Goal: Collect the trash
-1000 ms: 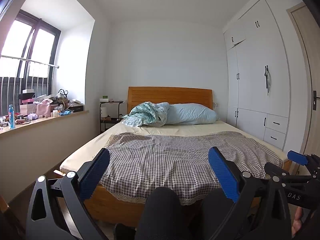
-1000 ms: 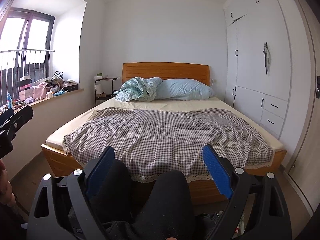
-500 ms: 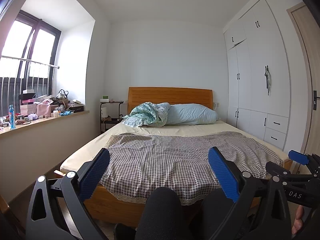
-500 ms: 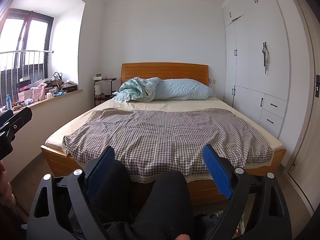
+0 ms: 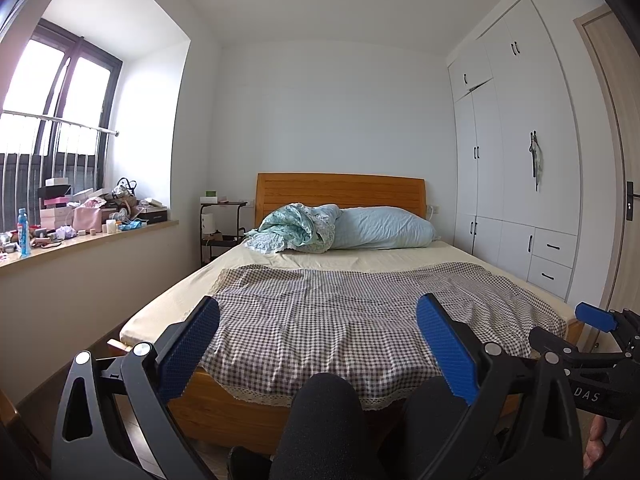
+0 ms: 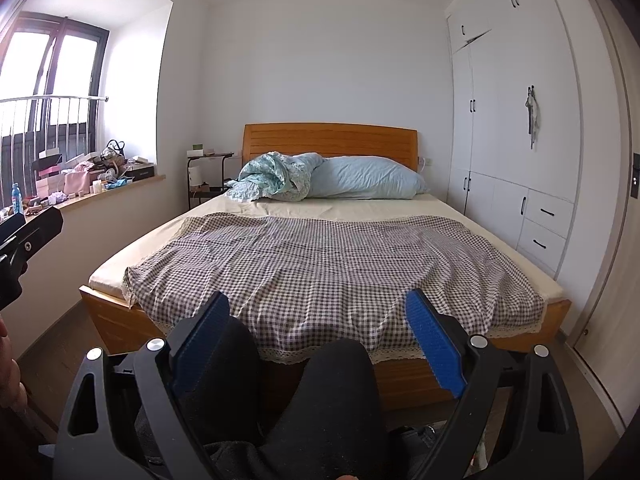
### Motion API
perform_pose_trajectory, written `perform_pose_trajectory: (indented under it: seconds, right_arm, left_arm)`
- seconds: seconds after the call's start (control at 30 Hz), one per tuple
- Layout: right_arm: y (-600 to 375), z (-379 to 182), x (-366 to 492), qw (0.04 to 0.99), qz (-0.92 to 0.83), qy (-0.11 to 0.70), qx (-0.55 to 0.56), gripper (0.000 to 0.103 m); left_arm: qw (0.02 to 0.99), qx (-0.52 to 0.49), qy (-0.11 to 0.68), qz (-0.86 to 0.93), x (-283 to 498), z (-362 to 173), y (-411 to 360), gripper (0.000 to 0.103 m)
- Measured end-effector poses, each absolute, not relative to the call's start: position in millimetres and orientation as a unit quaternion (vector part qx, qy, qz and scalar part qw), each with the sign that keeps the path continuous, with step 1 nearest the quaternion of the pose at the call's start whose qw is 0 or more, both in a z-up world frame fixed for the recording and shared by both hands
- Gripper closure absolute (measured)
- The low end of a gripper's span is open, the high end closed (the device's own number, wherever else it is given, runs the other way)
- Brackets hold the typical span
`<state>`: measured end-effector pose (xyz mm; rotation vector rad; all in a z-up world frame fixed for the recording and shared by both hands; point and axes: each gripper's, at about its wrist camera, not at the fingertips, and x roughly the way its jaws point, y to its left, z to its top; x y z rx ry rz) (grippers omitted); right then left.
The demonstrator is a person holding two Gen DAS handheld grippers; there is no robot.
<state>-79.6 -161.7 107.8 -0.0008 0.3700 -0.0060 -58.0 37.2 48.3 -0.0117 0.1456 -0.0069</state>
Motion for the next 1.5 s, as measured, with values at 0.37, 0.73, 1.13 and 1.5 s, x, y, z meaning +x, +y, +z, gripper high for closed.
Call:
perform_pose_trajectory:
  seconds: [0.37,0.73,1.13,1.5]
  right_arm:
    - [-161.3,108.9,-80.7,0.984,-0.006,0.180,-0.002,0.017]
    - [-163.9,109.2,-82.0,0.984,-0.008,0.177,-0.001,0.017]
    - [-162.9,108.6,-81.3,0.984,-0.009,0.180,-0.003,0.017]
    - [-160.8,107.7,-81.2,0.984,-0.008,0.179,-0.003,0.017]
  left_arm:
    - [0.997,-0.007,0.071,-0.004,-57.1,49.1,38.6,0.007]
    - [0.997,-0.009,0.072,-0.004,-57.5,48.1,38.3,0.007]
    - [0.998,-0.007,0.070,-0.006,-59.2,47.0,37.6,0.007]
    - [0.998,-0.002,0.067,-0.002,-61.6,47.3,34.8,0.007]
